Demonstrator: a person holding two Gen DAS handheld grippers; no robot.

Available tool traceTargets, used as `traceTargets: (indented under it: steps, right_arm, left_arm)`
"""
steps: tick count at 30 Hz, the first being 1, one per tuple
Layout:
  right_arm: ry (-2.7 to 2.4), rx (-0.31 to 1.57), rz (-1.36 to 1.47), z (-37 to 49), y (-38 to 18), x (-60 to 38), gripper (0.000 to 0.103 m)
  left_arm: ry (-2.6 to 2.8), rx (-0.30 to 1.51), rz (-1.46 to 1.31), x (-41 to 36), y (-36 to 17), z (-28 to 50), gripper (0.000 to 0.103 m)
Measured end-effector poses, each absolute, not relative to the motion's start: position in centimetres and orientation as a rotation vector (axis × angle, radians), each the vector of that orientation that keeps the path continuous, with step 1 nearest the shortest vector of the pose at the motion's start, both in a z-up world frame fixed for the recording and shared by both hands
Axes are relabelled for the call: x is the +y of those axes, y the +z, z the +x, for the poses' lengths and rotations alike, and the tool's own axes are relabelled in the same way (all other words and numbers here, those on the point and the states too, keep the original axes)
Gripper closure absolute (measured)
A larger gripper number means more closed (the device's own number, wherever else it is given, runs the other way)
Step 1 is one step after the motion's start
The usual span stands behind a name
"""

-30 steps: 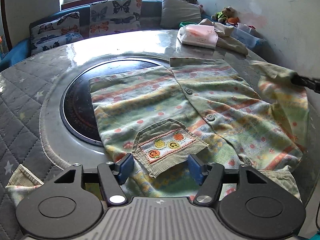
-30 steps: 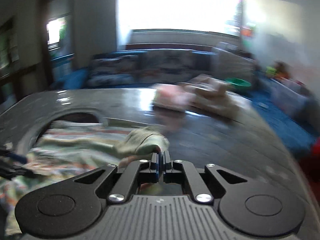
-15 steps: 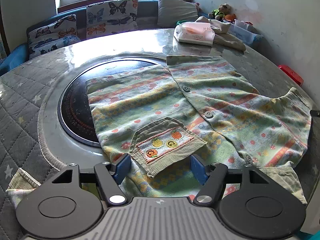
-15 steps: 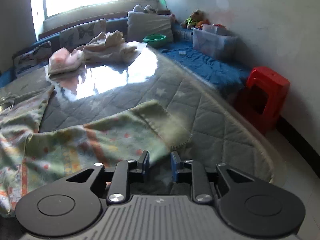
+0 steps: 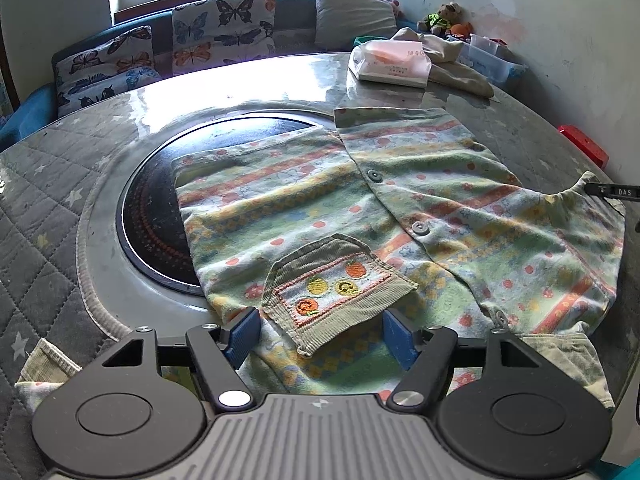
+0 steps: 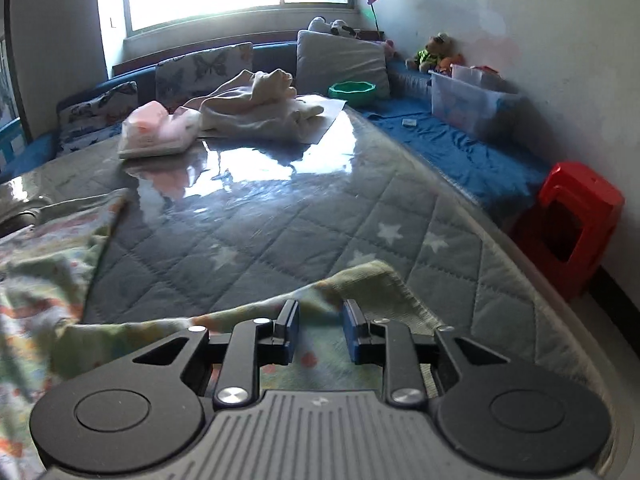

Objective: Fold clothes

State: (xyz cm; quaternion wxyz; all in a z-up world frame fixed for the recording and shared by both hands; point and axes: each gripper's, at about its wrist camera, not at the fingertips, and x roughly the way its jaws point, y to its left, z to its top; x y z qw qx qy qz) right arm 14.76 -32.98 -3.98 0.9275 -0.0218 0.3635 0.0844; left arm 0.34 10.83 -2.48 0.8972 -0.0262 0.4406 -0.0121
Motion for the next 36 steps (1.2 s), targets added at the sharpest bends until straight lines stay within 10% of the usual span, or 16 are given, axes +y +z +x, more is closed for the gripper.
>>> traceTargets:
  steps: [18, 36]
  right_arm:
    - [0.536, 0.769, -0.171, 18.5, -1.3, -20.4, 0.074]
    - [0.727, 0.828, -0.286, 20.6, -3.0, -12.1, 0.072]
  left_arm:
    - [0.258, 0.872, -0.061, 18.3, -2.5, 8.7, 0.038]
    - [0.211, 0.849, -0.105, 19.5, -3.8, 11.2, 0.096]
